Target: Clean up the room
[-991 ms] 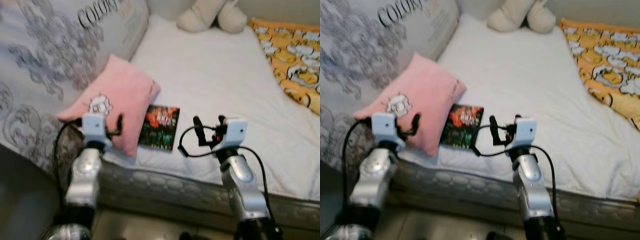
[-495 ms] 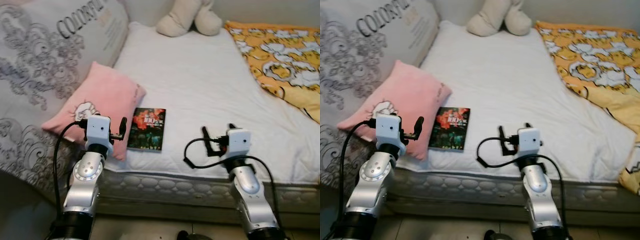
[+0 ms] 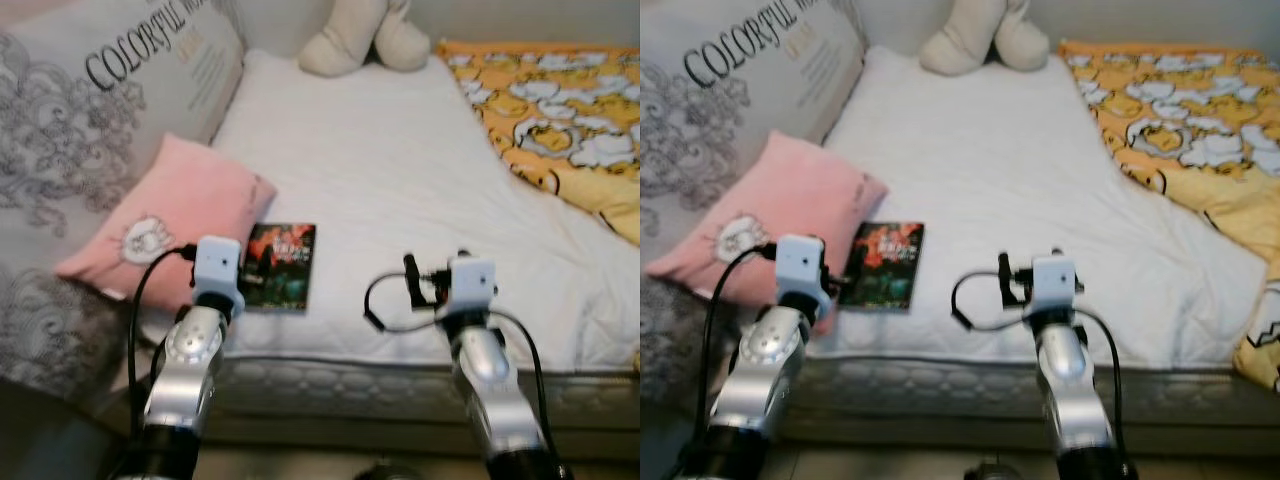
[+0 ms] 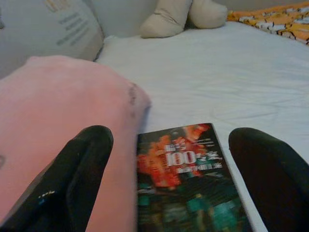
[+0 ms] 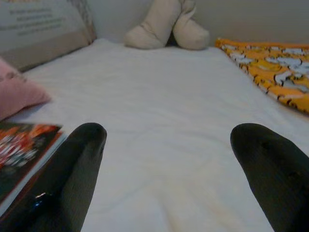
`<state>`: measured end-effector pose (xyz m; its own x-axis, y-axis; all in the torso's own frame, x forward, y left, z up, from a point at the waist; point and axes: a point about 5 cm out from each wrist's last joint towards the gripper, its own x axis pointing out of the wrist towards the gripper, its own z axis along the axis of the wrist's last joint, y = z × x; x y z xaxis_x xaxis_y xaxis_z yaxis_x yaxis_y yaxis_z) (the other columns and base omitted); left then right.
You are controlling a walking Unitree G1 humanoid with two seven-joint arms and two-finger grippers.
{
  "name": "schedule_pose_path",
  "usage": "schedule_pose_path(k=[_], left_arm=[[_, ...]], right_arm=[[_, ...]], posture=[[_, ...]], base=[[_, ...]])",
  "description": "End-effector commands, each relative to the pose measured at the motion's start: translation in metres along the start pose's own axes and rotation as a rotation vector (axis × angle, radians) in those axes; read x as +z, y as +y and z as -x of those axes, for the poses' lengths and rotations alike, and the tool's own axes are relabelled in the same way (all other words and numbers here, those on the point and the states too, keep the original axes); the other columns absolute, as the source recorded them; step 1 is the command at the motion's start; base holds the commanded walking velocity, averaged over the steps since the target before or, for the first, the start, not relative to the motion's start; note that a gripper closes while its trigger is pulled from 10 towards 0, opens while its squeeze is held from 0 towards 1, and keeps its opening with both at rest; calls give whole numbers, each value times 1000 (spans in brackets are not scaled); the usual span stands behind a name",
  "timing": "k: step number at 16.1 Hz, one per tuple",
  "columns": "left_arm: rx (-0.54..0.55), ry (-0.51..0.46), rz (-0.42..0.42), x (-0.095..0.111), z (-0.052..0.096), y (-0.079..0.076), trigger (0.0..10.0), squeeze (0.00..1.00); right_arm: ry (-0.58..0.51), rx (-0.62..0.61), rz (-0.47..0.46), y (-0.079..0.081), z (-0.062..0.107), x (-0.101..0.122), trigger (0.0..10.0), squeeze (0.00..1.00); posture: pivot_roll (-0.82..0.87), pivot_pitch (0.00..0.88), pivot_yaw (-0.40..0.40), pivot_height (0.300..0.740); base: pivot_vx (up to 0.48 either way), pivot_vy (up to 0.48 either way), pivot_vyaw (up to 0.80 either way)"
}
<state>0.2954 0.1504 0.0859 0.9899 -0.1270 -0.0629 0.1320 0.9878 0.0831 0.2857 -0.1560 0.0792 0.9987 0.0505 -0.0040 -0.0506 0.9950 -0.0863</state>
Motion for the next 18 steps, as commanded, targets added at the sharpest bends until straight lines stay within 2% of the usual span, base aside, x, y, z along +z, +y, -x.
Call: schedule_pose_path(k=[1,7,10,14,18], left_arm=[[-12,-14,14,4,0,-5,10000,0],[-23,-31,27,5,2,-7,10000,0],[-59,-51,28,8,2,-13,10000,0],[-87,-64,23,11,2,-14,10000,0],[-111,-76,21,13,2,-15,10000,0]], right_arm=[[25,-11,3,-3,1,-4,10000,0],[37,-6,12,-7,-1,-7,10000,0],[44,-14,20,-12,-1,-9,10000,0],[52,-20,21,-13,1,-12,10000,0],[65,-30,21,-14,3,-16,10000,0]], posture=[[-103,0,38,740],[-100,0,32,740],[-103,0,33,740],[-106,0,37,740],[-109,0,43,740]], base=[[0,-480,0],[0,-480,0],[0,-480,0],[0,0,0],[0,-476,0]])
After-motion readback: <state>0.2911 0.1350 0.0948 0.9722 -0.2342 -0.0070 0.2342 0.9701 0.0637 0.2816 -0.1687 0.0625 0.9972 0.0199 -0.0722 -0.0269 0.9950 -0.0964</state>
